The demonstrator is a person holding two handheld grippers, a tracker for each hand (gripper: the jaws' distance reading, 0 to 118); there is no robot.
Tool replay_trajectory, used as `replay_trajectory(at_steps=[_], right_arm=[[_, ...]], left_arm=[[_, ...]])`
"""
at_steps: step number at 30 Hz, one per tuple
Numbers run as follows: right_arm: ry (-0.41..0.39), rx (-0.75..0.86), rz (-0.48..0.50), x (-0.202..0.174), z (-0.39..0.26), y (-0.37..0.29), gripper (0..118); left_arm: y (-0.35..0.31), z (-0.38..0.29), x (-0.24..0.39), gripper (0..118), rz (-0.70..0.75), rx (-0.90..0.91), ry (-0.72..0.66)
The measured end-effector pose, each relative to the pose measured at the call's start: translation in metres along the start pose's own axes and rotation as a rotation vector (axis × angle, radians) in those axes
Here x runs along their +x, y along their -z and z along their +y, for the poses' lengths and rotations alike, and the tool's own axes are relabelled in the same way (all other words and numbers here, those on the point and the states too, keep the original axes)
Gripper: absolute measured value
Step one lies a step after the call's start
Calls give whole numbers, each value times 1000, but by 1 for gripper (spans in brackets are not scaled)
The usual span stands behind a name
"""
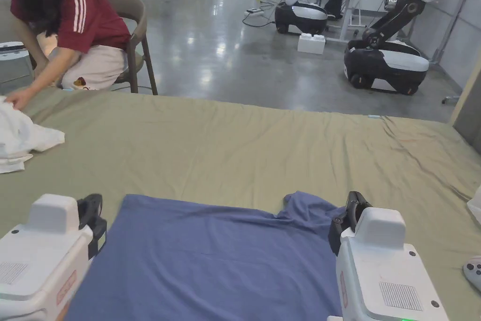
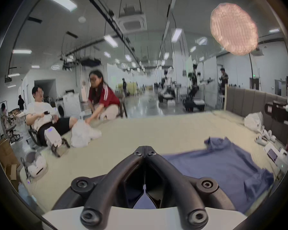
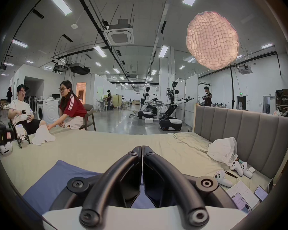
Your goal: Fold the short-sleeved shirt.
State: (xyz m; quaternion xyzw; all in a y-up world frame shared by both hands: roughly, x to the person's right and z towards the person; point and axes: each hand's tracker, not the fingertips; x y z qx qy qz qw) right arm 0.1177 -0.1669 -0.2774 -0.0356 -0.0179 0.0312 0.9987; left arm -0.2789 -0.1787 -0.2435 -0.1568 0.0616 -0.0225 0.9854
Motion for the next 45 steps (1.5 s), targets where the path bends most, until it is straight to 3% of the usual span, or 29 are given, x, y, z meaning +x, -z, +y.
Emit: replay_trajectory(at_steps=[7, 11, 12, 15, 17, 21, 23, 26, 27, 30, 34, 36, 38, 39, 41, 43, 45], right_arm=[[-8, -73, 28, -2, -18, 4, 0], [-14, -108, 44, -6, -27, 5, 0], [-17, -117, 47, -7, -29, 6, 0], [-25, -141, 60, -11, -33, 8, 0], [-30, -154, 66, -12, -35, 9, 0], [-37, -172, 71, -14, -40, 10, 0], [-42, -182, 71, -14, -42, 10, 0], [-43, -199, 70, -11, -45, 9, 0], [-43, -203, 68, -9, -46, 8, 0], [-43, -216, 63, -5, -49, 7, 0], [-36, -251, 69, 9, -49, 1, 0], [-72, -331, 62, 22, -47, -5, 1], [-87, -392, 75, 38, -45, -14, 11], [-96, -421, 76, 47, -46, -21, 23], [-119, -527, 85, 63, -53, -26, 28], [-98, -619, 100, 78, -66, -34, 50], [-83, -725, 95, 92, -84, -43, 59]], left_arm=[[-10, -67, -63, 0, -64, -427, -93], [-14, -103, -86, 12, -77, -590, -118], [-18, -105, -84, 17, -84, -625, -131], [-13, -117, -84, 62, -73, -682, -160], [-10, -118, -78, 67, -57, -705, -181], [6, -131, -70, 66, -11, -775, -196], [16, -142, -62, 55, -17, -839, -176], [10, -137, -49, 51, 14, -816, -132], [8, -133, -47, 45, 17, -819, -130], [6, -129, -35, 3, -33, -812, -91], [2, -125, -29, 0, -34, -822, -31], [-2, -122, -38, 0, -32, -815, -55], [-10, -117, -40, 0, -53, -779, -50], [-13, -114, -39, 0, -60, -760, -24], [-17, -111, -41, 0, -56, -747, -22], [-20, -108, -45, 0, -50, -727, -65], [-19, -107, -45, 0, -49, -721, -70]])
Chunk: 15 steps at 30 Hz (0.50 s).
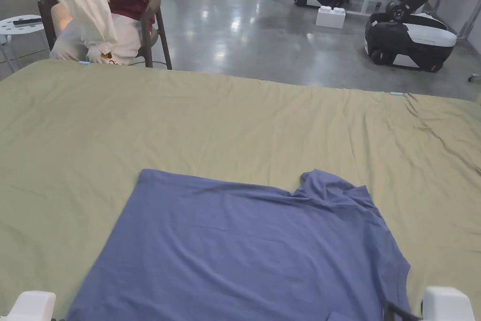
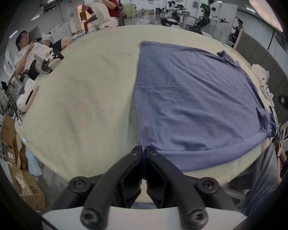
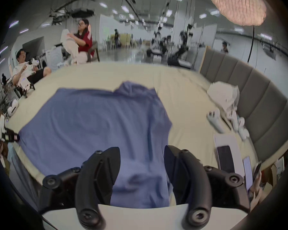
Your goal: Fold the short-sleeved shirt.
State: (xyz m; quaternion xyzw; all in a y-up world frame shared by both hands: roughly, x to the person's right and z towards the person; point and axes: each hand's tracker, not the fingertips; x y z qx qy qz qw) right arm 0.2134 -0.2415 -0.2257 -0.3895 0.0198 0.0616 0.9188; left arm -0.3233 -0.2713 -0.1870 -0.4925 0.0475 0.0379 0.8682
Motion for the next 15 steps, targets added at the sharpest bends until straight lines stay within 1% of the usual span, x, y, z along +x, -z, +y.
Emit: replay_trajectory(at_steps=[2, 3, 4, 5, 8, 11, 12, 14, 15], right_arm=[[-16, -64, -27, 7, -21, 5, 69], [-20, -97, -38, 10, -31, 7, 72], [-19, -143, -37, 13, -40, 9, 72], [-1, -178, -34, 16, -48, 11, 72], [77, -249, -6, 22, -69, 18, 72], [83, -275, -5, 22, -78, 28, 71], [86, -284, -6, 21, -80, 33, 67], [100, -304, 16, 21, -83, 41, 42], [105, -311, 37, 19, -84, 44, 32]], left_arm=[[-2, 0, 1, 0, 3, 1, 3], [4, 1, 0, 0, 5, -4, 5], [4, 1, 0, 0, 6, -5, 8], [4, 1, 0, 0, 8, -6, 10], [7, 0, 0, 0, 10, -11, 7], [12, -3, 0, 0, 12, -18, 8], [13, -3, -1, 0, 11, -21, 9], [15, -5, -2, 0, 13, -27, 9], [16, -5, 1, 0, 13, -29, 9]])
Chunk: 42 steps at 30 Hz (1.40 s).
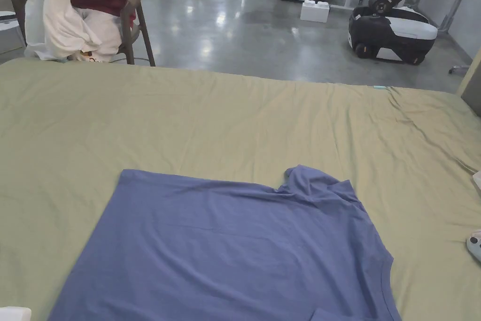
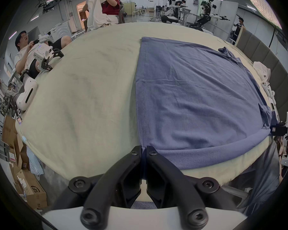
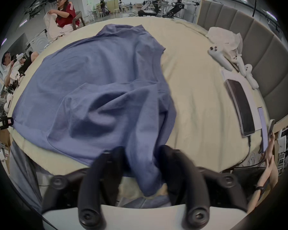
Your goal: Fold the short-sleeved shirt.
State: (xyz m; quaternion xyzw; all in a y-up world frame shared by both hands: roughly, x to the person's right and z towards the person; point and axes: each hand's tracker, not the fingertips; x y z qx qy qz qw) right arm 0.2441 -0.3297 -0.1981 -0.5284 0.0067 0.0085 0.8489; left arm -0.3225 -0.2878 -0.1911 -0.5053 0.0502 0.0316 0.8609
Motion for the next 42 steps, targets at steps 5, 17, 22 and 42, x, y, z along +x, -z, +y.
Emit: replay_trajectory(at_steps=[5, 17, 22, 42], right_arm=[[-38, 10, 9, -11, 2, 0, 4], [-46, 160, 11, -9, 46, -53, 3], [-43, 237, 14, -8, 95, -61, 3], [18, 147, 4, 2, 204, 59, 19]], left_arm=[[4, -1, 1, 0, 3, -4, 1], [-22, 43, -6, 0, -49, 166, -68], [-15, 97, -4, 0, -47, 223, -44], [99, 191, 32, 6, 4, 92, -37]])
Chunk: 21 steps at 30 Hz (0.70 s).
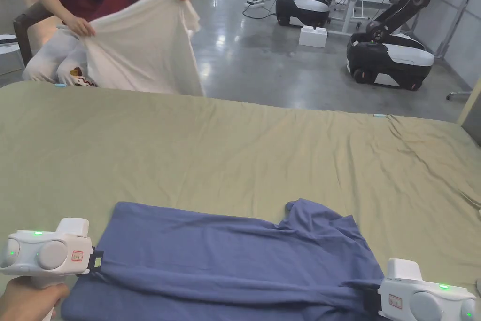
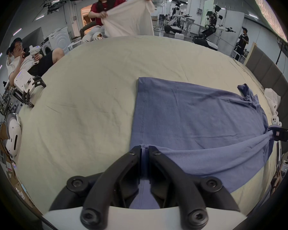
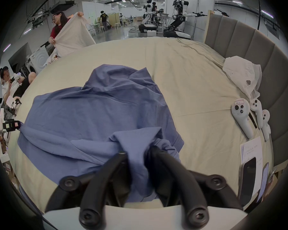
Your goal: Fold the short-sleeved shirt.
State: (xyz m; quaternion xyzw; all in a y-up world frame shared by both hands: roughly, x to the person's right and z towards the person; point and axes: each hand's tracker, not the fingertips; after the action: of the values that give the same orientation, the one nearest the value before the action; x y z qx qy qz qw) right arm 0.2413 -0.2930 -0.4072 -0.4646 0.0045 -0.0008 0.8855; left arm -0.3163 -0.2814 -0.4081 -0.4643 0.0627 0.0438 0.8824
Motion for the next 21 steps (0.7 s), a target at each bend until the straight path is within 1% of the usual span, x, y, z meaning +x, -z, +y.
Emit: replay_trajectory(at_steps=[1, 2, 3, 4, 5, 7, 11, 12, 14, 16, 17, 18, 20, 21], right_arm=[[7, -1, -3, 0, 0, -2, 31], [18, 3, -4, 1, 0, -6, 37], [30, 35, -2, 0, -1, -12, 42], [28, 84, -1, -1, 0, -19, 48], [18, 143, -2, -6, 2, -32, 54], [-6, 247, -3, -14, 6, -50, 66], [-25, 492, -9, -40, 16, -88, 66], [-31, 558, -19, -49, 18, -96, 66], [-47, 666, -36, -63, 18, -111, 66], [-51, 766, -58, -76, 14, -125, 64], [-49, 810, -61, -84, 13, -132, 60], [-54, 852, -60, -91, 9, -139, 50], [-68, 884, -74, -101, 4, -149, 10], [-69, 889, -91, -107, 3, -152, 5]], left_arm=[[-2, 0, 2, 17, 5, 9, 1], [-8, 2, 3, 27, 7, 27, 3], [-13, 3, 6, 42, 6, 48, 15], [-20, 4, 10, 61, 10, 83, 24], [-29, 6, 13, 67, 8, 135, 30], [-46, 8, 20, 66, 8, 211, 28], [-81, 4, 36, 64, -12, 368, 38], [-91, 2, 42, 60, -10, 418, 36], [-109, -7, 53, 45, -4, 512, 53], [-127, -15, 62, 35, 14, 597, 45], [-137, -20, 66, 32, 23, 637, 32], [-127, -18, 48, 28, 9, 682, 31], [-141, -26, 51, 14, 15, 748, 39], [-147, -30, 52, 5, 27, 775, 46]])
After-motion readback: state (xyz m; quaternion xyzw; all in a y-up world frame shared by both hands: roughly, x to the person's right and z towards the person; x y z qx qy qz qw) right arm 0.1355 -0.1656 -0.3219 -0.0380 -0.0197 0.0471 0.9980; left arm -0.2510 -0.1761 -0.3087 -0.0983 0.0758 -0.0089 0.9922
